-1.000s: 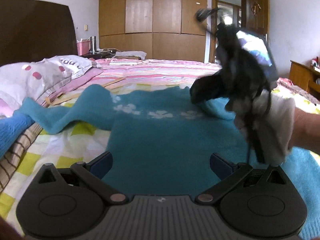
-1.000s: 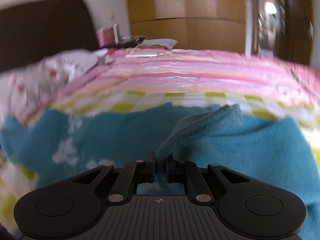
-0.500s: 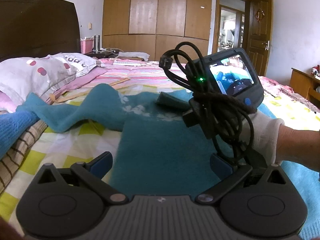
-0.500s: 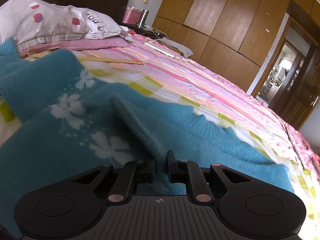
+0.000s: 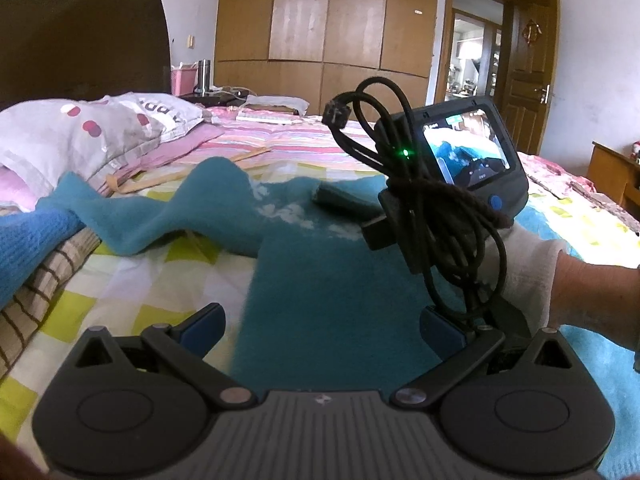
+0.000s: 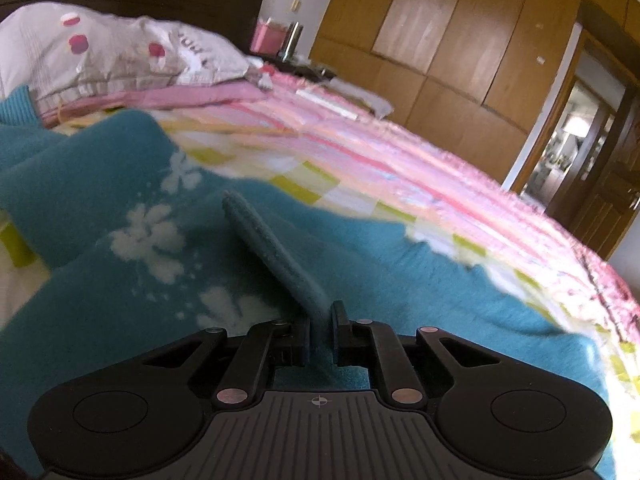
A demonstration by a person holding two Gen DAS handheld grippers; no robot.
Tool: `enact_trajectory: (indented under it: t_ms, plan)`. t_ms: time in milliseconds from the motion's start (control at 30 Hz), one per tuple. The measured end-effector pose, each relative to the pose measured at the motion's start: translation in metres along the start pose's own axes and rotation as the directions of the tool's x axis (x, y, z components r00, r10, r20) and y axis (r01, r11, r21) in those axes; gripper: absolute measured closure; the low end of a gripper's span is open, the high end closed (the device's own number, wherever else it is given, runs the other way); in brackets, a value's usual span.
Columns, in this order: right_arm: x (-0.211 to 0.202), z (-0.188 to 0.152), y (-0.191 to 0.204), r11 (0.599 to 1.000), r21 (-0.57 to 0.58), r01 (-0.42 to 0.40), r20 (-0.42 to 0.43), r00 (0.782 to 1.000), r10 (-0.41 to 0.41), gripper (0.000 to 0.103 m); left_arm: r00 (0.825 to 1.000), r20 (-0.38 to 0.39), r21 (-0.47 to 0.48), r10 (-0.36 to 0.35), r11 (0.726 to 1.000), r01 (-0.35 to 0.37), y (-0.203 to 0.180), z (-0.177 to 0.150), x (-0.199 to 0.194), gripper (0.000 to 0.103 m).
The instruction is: Fold small clothes
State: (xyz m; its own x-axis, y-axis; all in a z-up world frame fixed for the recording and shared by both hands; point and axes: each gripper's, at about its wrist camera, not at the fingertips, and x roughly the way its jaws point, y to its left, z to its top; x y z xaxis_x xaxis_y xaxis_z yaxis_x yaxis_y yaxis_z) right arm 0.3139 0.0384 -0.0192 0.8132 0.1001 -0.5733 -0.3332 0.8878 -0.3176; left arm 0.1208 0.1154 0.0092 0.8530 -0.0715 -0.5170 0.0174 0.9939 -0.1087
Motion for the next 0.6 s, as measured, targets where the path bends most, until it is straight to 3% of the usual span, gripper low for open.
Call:
enact_trajectory:
  t_ms: [133, 300, 600]
  plan:
    - [-0.003, 0.000, -0.001, 1.000, -0.012, -0.012, 0.000, 1.000, 0.012, 0.086, 1.000, 0.007, -0.005, 0.002, 1.000, -0.002, 0.003, 0.002, -0.001, 0.000]
    - [-0.009, 0.003, -0.007, 0.996, 0.054, -0.074, 0.006, 0.997, 0.073, 0.080, 0.999, 0.028, -0.008, 0.020, 1.000, -0.020, 0.007, 0.004, -0.003, 0.000]
    - [-0.014, 0.010, 0.004, 0.998, 0.040, -0.051, 0.037, 0.998, 0.049, 0.091, 0.999, 0.039, -0.040, 0.038, 0.999, -0.037, 0.016, 0.009, -0.004, 0.000]
